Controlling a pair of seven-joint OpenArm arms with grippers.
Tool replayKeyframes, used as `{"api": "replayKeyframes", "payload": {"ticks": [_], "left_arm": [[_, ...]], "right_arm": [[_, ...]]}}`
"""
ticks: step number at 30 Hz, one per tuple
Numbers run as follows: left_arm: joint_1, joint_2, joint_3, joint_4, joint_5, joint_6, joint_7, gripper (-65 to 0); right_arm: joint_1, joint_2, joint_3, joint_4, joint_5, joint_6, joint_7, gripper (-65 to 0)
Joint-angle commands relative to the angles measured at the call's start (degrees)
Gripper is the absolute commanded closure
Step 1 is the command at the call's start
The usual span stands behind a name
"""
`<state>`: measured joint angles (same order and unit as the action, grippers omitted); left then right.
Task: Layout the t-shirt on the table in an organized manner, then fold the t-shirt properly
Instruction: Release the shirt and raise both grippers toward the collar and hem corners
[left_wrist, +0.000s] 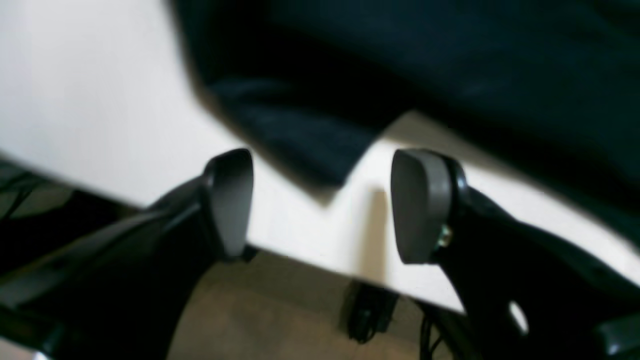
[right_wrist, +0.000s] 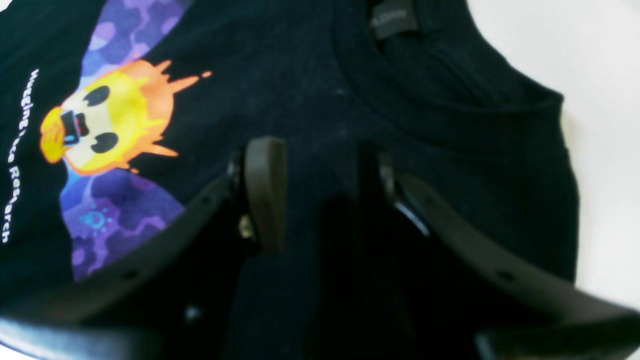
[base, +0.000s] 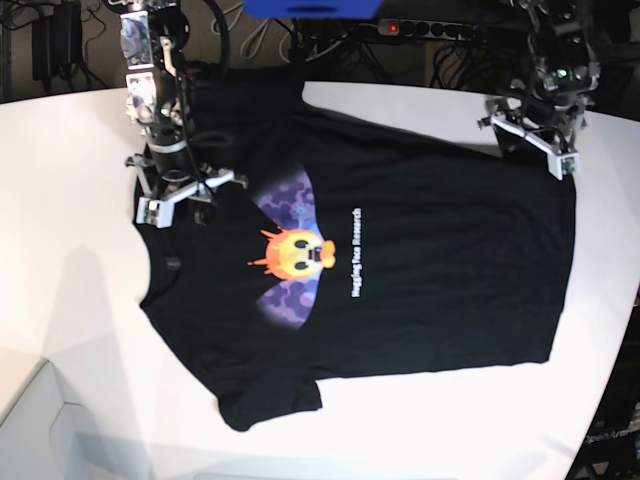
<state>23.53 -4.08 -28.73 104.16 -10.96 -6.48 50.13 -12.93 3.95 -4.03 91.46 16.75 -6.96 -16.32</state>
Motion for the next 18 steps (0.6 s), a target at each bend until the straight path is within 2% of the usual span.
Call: {"api": "replayKeyframes", "payload": {"ticks": [1, 4, 8, 13, 18], "left_arm": [[-0.54, -0.54, -0.32, -0.20, 0.28, 0.28, -0.41, -41.7], [-1.68, -0.71, -0.32, -3.72, 0.28, 0.28, -0.41, -39.6], [-1.68, -0.98, -0.41, -5.65, 0.28, 0.28, -0.41, -24.6], [-1.16, -0.71, -0.76, -3.19, 0.28, 0.28, -0.41, -19.5], [-0.72, -0.98, -0.94, 3.23, 0.63, 0.28, 0.20, 0.0]], "right_arm": [[0.49, 0.23, 0.03, 1.16, 0.08, -0.03, 1.59, -21.8], [0.49, 0.41, 0.03, 1.16, 0.08, -0.03, 1.59, -21.8], [0.58, 0.49, 0.03, 1.07, 0.08, -0.03, 1.59, -21.8], [1.10, 0.49, 0.03, 0.63, 0.08, -0.03, 1.59, -21.8], [2.69, 0.32, 0.03, 0.63, 0.08, -0.03, 1.50, -21.8]]}}
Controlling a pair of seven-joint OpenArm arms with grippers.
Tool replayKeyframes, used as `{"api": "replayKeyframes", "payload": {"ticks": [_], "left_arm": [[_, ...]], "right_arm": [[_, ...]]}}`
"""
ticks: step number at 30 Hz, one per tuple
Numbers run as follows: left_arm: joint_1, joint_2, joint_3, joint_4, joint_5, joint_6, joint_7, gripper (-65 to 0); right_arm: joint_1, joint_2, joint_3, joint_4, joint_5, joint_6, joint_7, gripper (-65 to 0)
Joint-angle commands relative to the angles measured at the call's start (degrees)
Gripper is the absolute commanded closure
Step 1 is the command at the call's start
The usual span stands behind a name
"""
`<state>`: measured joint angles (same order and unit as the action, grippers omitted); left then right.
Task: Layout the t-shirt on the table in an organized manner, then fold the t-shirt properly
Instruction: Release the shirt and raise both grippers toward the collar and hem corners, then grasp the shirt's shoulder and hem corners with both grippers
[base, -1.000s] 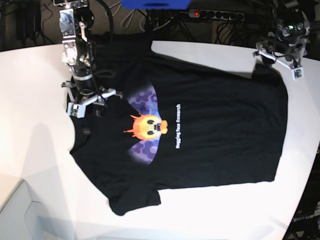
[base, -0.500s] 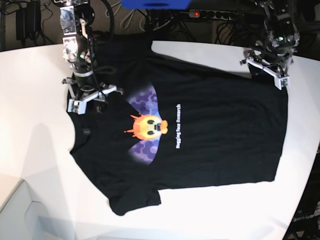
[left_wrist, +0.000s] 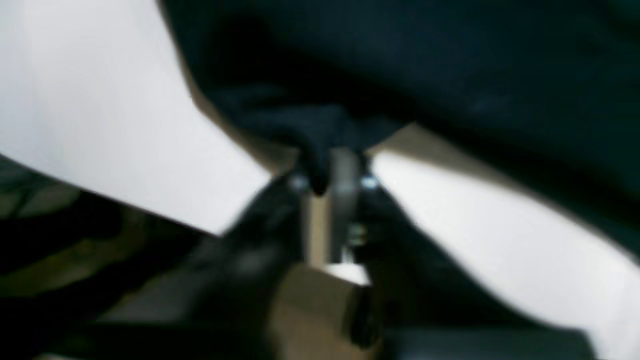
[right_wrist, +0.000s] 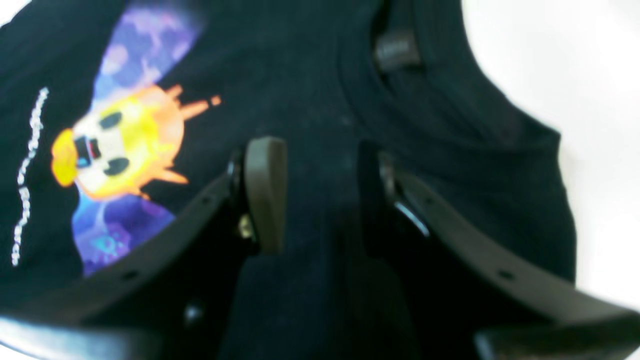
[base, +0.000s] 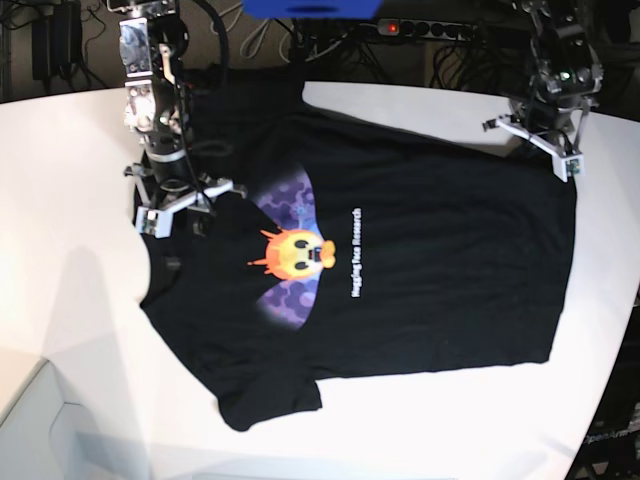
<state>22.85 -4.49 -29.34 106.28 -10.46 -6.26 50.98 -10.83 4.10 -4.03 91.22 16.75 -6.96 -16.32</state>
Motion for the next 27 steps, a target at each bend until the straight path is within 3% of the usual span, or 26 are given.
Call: {"api": "replayKeyframes", "payload": {"ticks": [1, 5, 11, 21, 27], "left_arm": [[0.67, -0.65, -0.33, 2.07, 0.22, 0.06, -0.65, 0.0], [2.16, -0.83, -0.33, 5.33, 0.30, 0.06, -0.65, 0.0], [6.56, -3.90, -0.59, 7.17, 0.30, 0.06, -0.65, -0.1], [11.21, -6.81, -10.26, 7.26, -0.05, 0.06, -0.65, -0.1], [11.21, -6.81, -10.88, 7.17, 0.30, 0.06, -0.65, -0.4]], "right_arm": [[0.59, 0.17, 0.03, 0.87, 0.08, -0.03, 1.50, -21.8], [1.29, 0.17, 0.03, 0.87, 0.08, -0.03, 1.50, -21.8], [1.82, 0.25, 0.03, -0.36, -0.01, -0.03, 1.50, -21.8], [4.46, -0.01, 0.03, -8.89, -0.01, -0.03, 1.68, -21.8], [4.54, -0.71, -0.49, -8.80, -0.01, -0.03, 1.94, -21.8]]}}
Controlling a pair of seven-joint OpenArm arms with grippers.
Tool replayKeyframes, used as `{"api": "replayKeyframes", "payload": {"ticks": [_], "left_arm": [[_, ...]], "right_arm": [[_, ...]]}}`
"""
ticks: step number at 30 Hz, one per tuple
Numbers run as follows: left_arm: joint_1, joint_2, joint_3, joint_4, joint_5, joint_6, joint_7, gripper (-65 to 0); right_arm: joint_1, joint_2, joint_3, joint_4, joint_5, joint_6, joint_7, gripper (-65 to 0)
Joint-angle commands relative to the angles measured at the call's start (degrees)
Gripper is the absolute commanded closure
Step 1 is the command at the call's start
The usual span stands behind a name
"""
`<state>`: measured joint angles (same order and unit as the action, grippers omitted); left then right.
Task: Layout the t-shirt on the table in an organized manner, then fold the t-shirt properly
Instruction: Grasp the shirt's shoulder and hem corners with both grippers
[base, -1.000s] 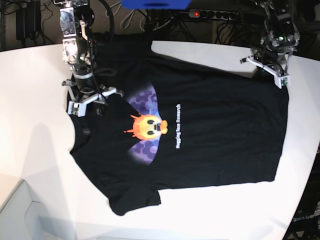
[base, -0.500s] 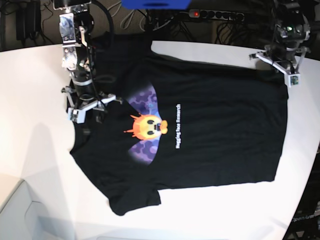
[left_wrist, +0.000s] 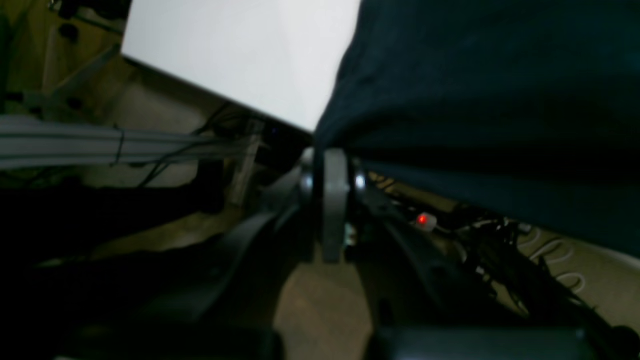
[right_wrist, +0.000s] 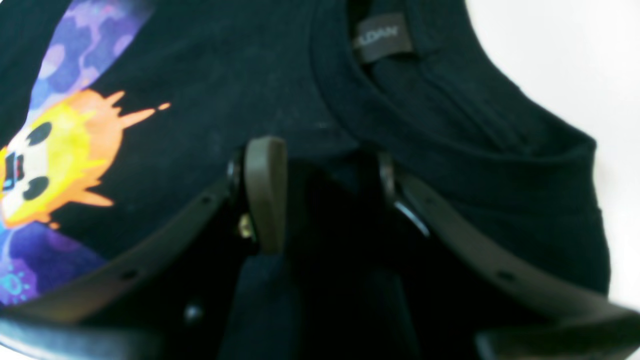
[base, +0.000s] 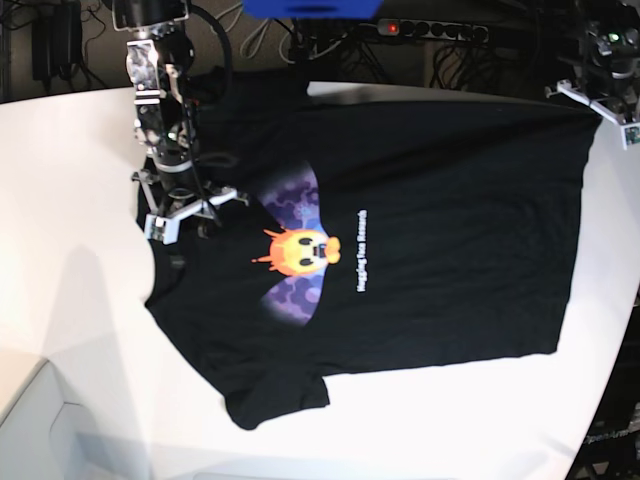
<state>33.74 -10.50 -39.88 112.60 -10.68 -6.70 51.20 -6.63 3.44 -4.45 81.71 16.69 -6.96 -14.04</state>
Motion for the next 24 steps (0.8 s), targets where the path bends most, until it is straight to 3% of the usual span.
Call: {"api": "replayKeyframes", "payload": {"ticks": [1, 5, 10, 13, 17, 24], "left_arm": [[0.33, -0.71, -0.25, 0.85, 0.52, 0.50, -0.87, -0.5], [0.33, -0.35, -0.25, 0.85, 0.26, 0.50, -0.87, -4.0], [0.33, -0.35, -0.61, 0.85, 0.52, 0.50, -0.78, -25.0], [0.42, -0.62, -0.78, 0.85, 0.17, 0.50, -0.78, -32.7], [-0.02, 0.08, -2.10, 1.47, -0.27, 0.50, -1.05, -32.9], [-1.78, 0.88, -3.77, 0.85, -6.95, 0.50, -0.87, -32.9]], "right_arm": [[0.35, -0.15, -0.08, 0.79, 0.06, -0.03, -0.33, -21.8], [0.35, -0.15, -0.08, 0.44, 0.06, -0.03, -0.51, -21.8], [0.35, -0.06, -0.08, 0.79, 0.06, -0.03, -0.59, -21.6], [0.00, 0.12, 0.01, 1.50, 0.06, -0.03, -0.24, -21.5], [-1.76, 0.21, 0.10, 5.10, 0.06, -0.03, -0.24, -21.5], [-8.36, 0.29, 0.27, 14.33, 0.06, -0.03, -0.59, -21.7]]}}
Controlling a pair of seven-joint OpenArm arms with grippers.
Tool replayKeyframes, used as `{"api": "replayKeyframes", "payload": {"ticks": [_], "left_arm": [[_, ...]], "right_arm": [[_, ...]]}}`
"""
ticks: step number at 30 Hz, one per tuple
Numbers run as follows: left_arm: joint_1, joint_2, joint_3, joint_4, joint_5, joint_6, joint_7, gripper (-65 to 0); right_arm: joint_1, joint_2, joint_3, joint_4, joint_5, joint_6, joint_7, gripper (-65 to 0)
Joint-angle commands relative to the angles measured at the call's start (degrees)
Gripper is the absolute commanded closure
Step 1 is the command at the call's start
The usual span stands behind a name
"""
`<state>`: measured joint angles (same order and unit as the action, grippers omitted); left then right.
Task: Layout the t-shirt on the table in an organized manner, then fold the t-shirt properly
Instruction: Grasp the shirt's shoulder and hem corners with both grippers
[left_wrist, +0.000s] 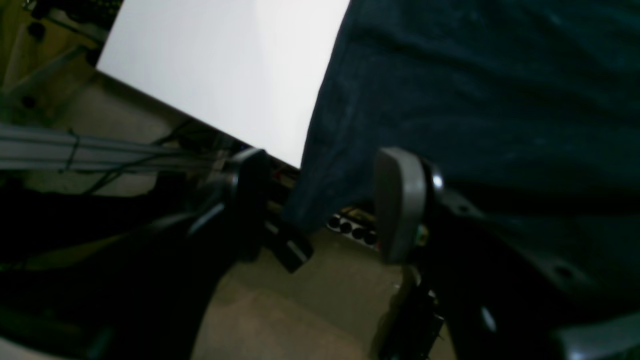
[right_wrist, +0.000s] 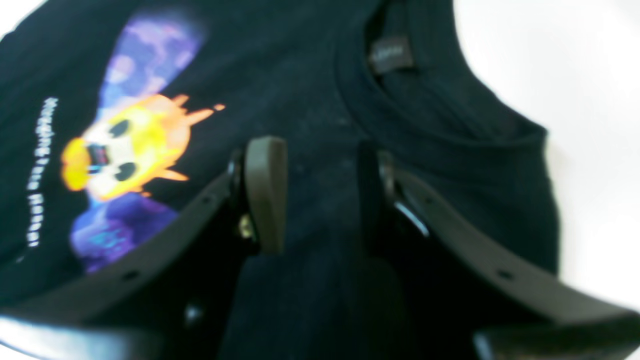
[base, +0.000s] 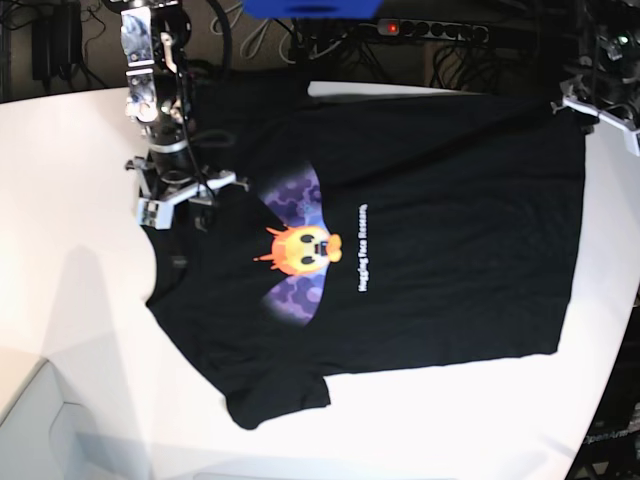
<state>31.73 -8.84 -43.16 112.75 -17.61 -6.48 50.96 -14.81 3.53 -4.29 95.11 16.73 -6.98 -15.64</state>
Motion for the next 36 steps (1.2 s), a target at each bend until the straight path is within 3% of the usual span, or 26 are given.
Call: {"api": "replayKeyframes", "payload": {"ticks": [1, 7, 14, 21, 30, 36], "left_arm": [[-0.74, -0.79, -0.49, 0.61, -0.20, 0.28, -0.63, -32.9], [-8.74, -0.79, 1.44, -6.33, 0.07, 0.28, -0.63, -32.9], [-17.26, -2.46, 7.33, -19.87, 0.16, 0.37, -1.16, -32.9], [-25.00, -3.33, 8.12, -28.66, 0.16, 0.37, -1.16, -32.9], [-34.76, -5.80, 8.21, -39.91, 0.24, 0.37, -1.33, -32.9], [-40.30, -7.64, 8.21, -43.78, 0.24, 0.46, -5.73, -32.9]], "right_arm": [[-1.41, 0.21, 0.12, 1.64, 0.02, -0.01, 1.00, -21.7], [-2.38, 0.12, -0.14, -2.67, -0.07, -0.01, 1.35, -21.8], [4.48, 1.61, -0.14, -11.99, -0.07, -0.01, 1.35, -21.8], [12.83, 3.20, -0.06, -21.57, -0.07, -0.01, 1.35, -21.8], [18.90, 3.28, -0.14, -25.53, -0.07, -0.01, 1.35, -21.8], [20.57, 3.28, -0.14, -23.24, -0.07, -0.01, 0.91, -21.6]]}}
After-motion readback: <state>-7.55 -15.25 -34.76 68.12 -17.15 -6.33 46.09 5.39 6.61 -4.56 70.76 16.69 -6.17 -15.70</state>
